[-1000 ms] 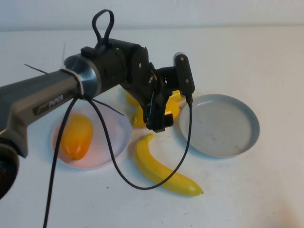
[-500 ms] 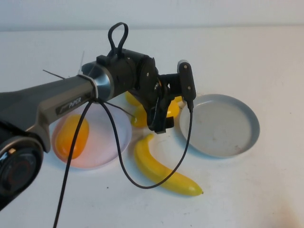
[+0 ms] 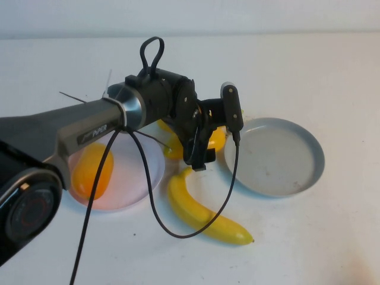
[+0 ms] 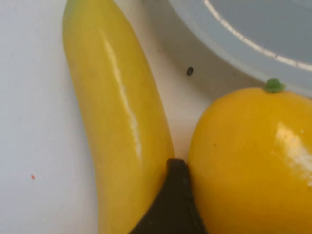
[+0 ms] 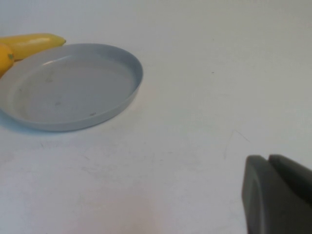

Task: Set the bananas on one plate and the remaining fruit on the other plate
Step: Put one type of fruit in the left plate, then put another type of fruit in the right plate

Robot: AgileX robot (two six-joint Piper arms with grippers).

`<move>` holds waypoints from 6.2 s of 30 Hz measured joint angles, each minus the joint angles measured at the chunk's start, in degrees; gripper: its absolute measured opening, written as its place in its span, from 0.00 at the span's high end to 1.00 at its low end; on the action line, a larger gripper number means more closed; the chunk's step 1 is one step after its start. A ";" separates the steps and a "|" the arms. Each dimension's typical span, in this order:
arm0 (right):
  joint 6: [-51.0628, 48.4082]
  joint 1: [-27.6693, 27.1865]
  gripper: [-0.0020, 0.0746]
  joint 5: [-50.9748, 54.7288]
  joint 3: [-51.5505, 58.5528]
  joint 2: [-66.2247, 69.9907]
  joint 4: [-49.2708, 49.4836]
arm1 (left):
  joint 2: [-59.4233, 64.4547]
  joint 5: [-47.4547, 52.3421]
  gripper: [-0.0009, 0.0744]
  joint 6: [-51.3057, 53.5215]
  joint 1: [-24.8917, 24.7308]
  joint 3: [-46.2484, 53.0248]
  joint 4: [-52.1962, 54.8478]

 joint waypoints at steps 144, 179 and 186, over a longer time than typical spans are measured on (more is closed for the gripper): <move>0.00 0.00 1.00 0.00 0.09 0.00 0.00 | -124.28 -15.42 0.99 -59.51 32.37 97.84 4.21; 0.00 0.00 1.00 9.03 -17.65 11.61 28.65 | -124.30 -15.42 0.99 -59.51 32.37 97.84 4.21; -5.84 0.21 1.00 30.16 -32.68 33.91 22.63 | -124.30 -15.42 0.99 -59.51 32.37 97.84 4.21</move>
